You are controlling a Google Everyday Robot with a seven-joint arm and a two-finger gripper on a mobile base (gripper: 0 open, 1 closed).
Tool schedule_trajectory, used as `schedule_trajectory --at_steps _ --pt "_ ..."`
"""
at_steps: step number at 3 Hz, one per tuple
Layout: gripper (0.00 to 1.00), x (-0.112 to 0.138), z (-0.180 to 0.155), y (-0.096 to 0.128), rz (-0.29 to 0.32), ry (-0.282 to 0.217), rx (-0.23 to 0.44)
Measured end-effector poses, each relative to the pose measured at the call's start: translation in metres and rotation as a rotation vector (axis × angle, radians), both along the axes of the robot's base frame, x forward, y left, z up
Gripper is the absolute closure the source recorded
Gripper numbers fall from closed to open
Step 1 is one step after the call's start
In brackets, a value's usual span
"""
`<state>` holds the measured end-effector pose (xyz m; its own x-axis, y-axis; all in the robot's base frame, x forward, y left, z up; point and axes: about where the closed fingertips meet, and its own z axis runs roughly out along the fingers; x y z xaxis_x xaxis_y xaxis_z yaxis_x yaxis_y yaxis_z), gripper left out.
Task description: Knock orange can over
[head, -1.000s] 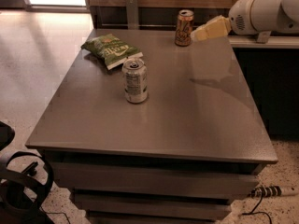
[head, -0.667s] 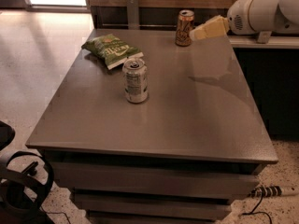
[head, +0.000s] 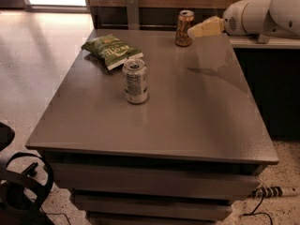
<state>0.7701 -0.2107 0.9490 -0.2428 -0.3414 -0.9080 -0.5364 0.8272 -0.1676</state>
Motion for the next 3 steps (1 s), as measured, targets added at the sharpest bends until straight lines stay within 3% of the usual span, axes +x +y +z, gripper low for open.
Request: schedule_trajectory --at_steps 3 --pt "0.00 0.051 -0.022 -0.007 0.015 -0.043 0.071"
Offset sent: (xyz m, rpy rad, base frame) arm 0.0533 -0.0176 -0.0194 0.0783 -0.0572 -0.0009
